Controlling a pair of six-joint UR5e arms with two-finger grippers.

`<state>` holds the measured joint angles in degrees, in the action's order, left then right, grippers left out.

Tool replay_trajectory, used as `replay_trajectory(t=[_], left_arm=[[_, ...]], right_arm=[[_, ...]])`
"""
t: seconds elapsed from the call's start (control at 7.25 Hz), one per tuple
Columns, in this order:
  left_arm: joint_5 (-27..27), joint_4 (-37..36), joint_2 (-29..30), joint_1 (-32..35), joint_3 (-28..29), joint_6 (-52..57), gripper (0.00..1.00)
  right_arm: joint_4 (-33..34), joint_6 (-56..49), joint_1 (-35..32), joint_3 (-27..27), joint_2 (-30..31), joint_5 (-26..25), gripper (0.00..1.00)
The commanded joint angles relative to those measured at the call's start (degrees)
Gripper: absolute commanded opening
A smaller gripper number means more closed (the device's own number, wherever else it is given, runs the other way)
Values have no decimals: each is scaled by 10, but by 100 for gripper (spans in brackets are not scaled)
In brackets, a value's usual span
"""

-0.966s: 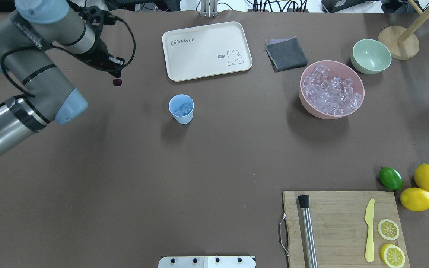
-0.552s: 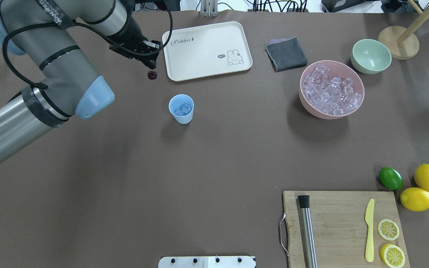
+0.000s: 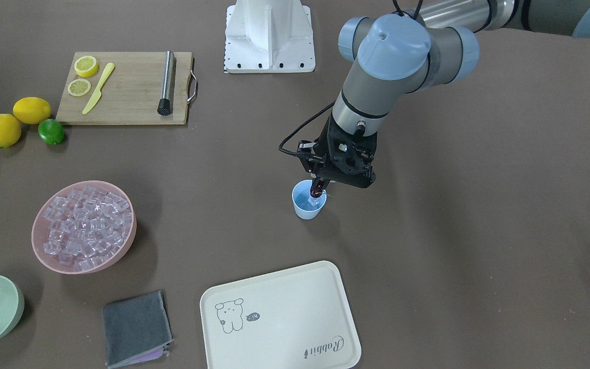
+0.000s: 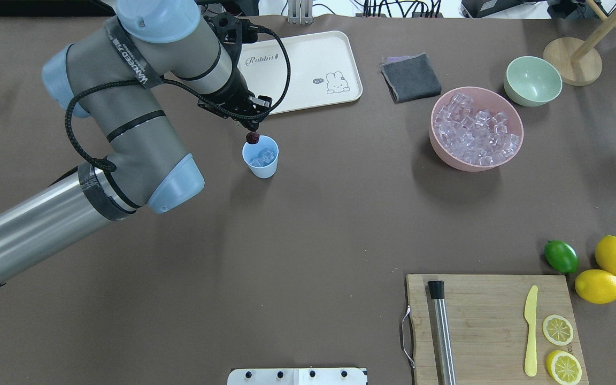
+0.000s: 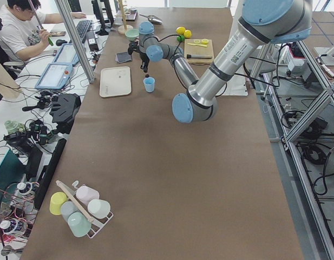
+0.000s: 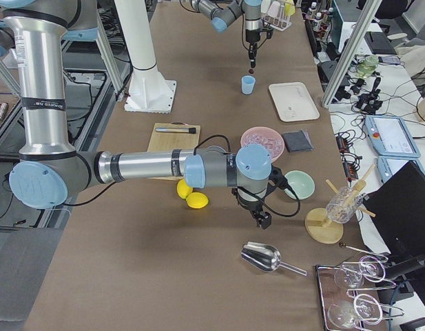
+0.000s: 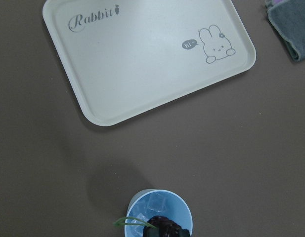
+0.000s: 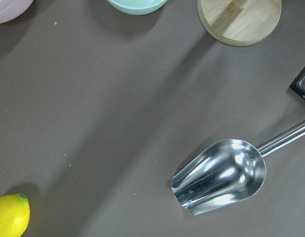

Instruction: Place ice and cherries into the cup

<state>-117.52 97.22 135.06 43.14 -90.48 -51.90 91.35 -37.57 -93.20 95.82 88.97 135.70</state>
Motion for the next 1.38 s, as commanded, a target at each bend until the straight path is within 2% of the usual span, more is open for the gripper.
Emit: replay_trajectory(t=[0.0, 0.14, 0.28, 0.41, 0.69, 0.97, 1.1, 1.24], left_arm=[[25, 1, -2, -18, 7, -1, 4], [26, 1, -1, -20, 7, -1, 15], [27, 1, -1, -23, 7, -2, 74], [37, 1, -1, -25, 4, -4, 97], [38, 2, -22, -20, -7, -1, 98], [30, 3, -124, 81, -49, 93, 97], [27, 2, -166, 149, -44, 185, 97], [-53, 4, -244, 237, -50, 297, 97]], right_arm=[[0, 2, -1, 2, 0, -2, 99], [0, 4, -1, 1, 0, 0, 99], [0, 4, -1, -3, 0, -3, 99], [0, 4, -1, -3, 0, -1, 99], [3, 7, -1, 4, 0, 3, 99], [1, 7, 2, -1, -6, -4, 99], [2, 7, 6, -4, -9, -5, 99], [1, 7, 6, 0, -9, -4, 99]])
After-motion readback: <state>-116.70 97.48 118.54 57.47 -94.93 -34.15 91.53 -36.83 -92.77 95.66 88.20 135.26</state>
